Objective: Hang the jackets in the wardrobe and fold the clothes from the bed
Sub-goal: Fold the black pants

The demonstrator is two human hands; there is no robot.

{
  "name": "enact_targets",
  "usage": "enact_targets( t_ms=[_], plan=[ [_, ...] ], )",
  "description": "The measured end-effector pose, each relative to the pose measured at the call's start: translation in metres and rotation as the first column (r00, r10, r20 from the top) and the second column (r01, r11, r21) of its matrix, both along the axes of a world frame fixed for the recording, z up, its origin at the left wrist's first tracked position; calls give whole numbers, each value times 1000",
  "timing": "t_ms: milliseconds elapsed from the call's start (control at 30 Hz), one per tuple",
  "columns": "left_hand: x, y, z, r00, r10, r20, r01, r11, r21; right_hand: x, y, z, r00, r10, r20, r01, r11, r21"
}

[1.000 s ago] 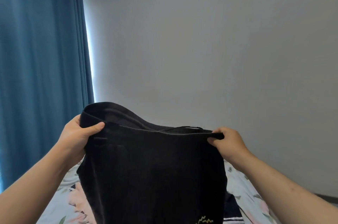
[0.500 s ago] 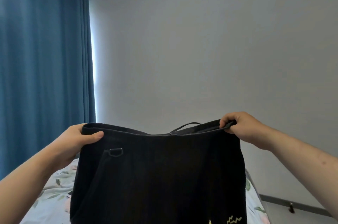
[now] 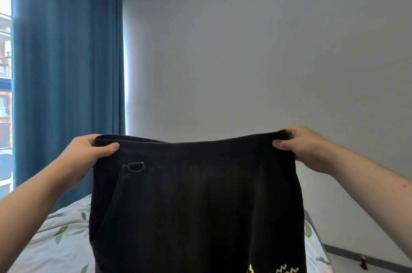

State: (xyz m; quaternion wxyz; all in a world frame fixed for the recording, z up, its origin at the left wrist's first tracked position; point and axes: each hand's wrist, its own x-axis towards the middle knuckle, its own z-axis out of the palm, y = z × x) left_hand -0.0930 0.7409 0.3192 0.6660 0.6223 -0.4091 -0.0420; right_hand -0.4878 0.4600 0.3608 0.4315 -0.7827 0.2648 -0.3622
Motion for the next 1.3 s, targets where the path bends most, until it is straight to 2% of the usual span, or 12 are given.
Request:
enact_targets(
  t_ms=[367,500,600,667,800,900,1000,1033,1100,1200,1267,1300],
  plan=[
    [19,118,31,995,-66,72,66,998,1,32,33,9,925,368,96,-377,921,98],
    [34,167,37,988,-84,130,80,996,32,46,46,16,901,427,81,-434,894,113],
    [46,198,20,986,0,169,-16,996,90,67,55,10,892,449,53,-452,879,156],
    [51,208,-7,988,31,154,-51,990,132,88,61,-8,901,433,7,-427,884,192],
    [64,211,-98,997,-5,-80,25,967,255,137,69,-77,933,319,-169,-287,940,187],
    [59,196,-171,987,161,25,-157,897,414,168,68,-141,892,137,-431,-154,988,-5],
    [61,184,-252,942,324,93,-321,778,540,192,72,-204,802,57,-595,-147,984,-103],
    [62,181,-280,928,370,41,-326,752,573,199,74,-226,790,66,-610,-134,989,-67],
    [64,176,-334,851,477,-218,-285,770,570,213,77,-270,791,120,-600,-79,992,95],
    [65,165,-393,604,569,-558,-346,818,459,234,82,-327,849,149,-507,-6,962,273],
    [71,159,-418,509,590,-628,-423,806,414,251,80,-358,880,93,-466,38,964,264],
    [76,156,-428,502,612,-611,-463,787,409,261,81,-370,890,67,-451,53,967,248]
  ],
)
